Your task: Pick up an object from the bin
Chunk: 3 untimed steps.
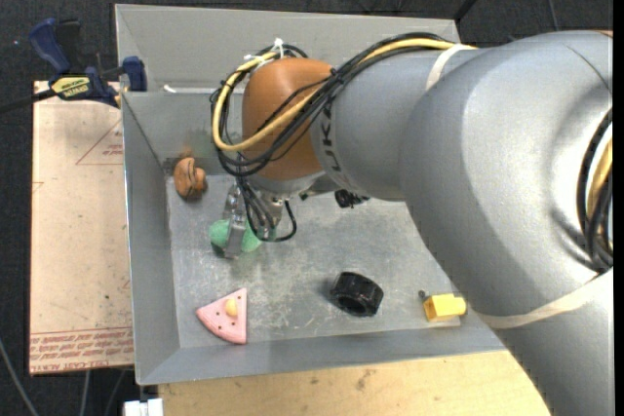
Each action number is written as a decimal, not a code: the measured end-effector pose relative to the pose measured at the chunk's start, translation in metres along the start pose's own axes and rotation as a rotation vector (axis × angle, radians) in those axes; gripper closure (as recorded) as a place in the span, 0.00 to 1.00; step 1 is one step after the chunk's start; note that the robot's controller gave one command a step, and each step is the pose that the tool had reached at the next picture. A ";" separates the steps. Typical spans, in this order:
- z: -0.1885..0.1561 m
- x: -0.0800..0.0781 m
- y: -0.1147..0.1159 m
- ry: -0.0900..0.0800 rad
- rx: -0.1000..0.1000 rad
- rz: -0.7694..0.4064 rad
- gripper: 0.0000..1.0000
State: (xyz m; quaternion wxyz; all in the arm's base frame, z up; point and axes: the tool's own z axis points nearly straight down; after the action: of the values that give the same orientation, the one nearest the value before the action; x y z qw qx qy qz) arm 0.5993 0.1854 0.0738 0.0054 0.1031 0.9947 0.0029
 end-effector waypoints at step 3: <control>-0.011 0.000 0.000 0.005 0.003 0.000 1.00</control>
Offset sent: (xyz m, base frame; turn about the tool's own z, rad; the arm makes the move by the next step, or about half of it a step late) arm 0.0000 -0.0001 0.0290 0.0000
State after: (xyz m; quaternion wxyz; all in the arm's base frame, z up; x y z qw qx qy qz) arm 0.5992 0.1854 0.0851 0.0026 0.1033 0.9946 0.0016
